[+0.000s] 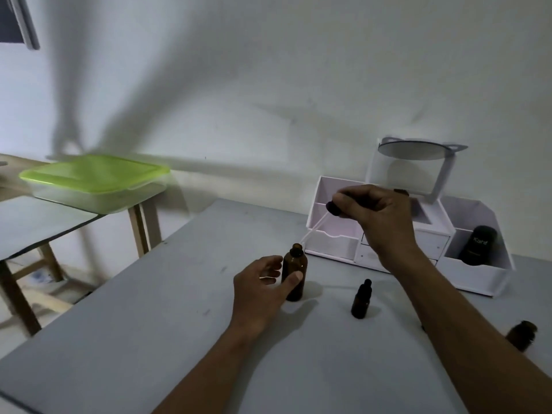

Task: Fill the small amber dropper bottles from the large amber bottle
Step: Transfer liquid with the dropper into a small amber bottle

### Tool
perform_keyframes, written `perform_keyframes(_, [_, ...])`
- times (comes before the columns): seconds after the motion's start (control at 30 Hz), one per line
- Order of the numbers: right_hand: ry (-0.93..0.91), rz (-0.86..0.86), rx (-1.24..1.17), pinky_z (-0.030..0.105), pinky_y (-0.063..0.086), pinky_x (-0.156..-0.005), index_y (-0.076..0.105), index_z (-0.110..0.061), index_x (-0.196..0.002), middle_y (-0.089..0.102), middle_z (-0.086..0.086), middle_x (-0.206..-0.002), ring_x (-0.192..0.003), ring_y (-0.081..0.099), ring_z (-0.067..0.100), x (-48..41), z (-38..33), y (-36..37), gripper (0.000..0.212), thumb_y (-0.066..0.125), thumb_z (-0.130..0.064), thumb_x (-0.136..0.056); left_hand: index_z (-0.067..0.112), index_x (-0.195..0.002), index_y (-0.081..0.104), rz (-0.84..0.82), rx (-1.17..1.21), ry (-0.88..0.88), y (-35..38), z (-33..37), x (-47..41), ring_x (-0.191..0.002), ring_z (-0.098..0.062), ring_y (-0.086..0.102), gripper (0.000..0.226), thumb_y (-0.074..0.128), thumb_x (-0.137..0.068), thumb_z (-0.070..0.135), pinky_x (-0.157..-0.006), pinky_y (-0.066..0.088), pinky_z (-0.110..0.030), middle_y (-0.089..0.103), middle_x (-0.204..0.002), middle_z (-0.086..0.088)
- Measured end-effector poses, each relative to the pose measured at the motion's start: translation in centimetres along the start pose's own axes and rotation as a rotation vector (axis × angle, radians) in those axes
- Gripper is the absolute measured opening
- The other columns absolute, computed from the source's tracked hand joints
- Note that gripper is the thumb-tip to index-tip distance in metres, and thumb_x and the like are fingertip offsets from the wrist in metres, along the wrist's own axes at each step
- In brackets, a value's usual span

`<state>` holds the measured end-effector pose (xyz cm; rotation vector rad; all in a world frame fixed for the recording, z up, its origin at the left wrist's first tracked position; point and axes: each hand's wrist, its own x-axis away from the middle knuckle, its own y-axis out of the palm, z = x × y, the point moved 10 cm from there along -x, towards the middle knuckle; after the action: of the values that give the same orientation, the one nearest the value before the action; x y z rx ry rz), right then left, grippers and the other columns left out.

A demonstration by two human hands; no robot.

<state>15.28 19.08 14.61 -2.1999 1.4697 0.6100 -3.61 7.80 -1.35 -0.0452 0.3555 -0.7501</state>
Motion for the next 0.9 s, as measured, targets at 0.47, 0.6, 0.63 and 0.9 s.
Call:
perform_keyframes(0.47, [-0.011, -0.194, 0.246, 0.029, 0.061, -0.082, 0.079, -0.013, -0.092, 0.079, -0.002, -0.08, -0.077, 0.076, 0.009, -0.3, 0.3, 4.5, 0.014, 0.08, -0.023, -0.083, 0.023, -0.108, 0.071, -0.044, -0.02, 0.033, 0.4, 0.1, -0.2, -0.085, -0.001, 0.068, 0.045, 0.085, -0.066, 0.034, -0.077, 0.055, -0.014, 0.072, -0.096, 0.014])
perform_keyframes(0.6, [0.0, -0.287, 0.359, 0.009, 0.052, -0.072, 0.079, -0.015, -0.09, 0.078, -0.007, -0.078, -0.072, 0.073, -0.001, 0.3, 1.7, 6.3, 0.013, 0.08, -0.026, -0.082, 0.022, -0.111, 0.07, -0.053, -0.04, 0.044, 0.4, 0.2, -0.3, -0.087, -0.003, 0.068, 0.048, 0.084, -0.067, 0.036, -0.075, 0.052, -0.009, 0.072, -0.099, 0.011])
perform_keyframes(0.63, [0.008, -0.304, 0.369, 0.008, 0.052, -0.069, 0.079, -0.014, -0.089, 0.078, -0.007, -0.076, -0.07, 0.072, -0.001, 0.5, 2.2, 6.5, 0.012, 0.08, -0.024, -0.082, 0.022, -0.11, 0.071, -0.052, -0.043, 0.044, 0.4, 0.2, -0.3, -0.086, -0.002, 0.068, 0.048, 0.084, -0.067, 0.037, -0.073, 0.051, -0.006, 0.072, -0.099, 0.013])
perform_keyframes(0.9, [0.034, -0.318, 0.44, 0.006, 0.05, -0.065, 0.08, -0.016, -0.085, 0.076, -0.007, -0.078, -0.072, 0.069, -0.001, 1.3, 4.8, 7.0, 0.009, 0.082, -0.024, -0.08, 0.024, -0.11, 0.071, -0.049, -0.087, 0.054, 0.3, 0.4, -0.4, -0.08, 0.006, 0.064, 0.047, 0.082, -0.068, 0.042, -0.062, 0.04, 0.004, 0.066, -0.092, 0.02])
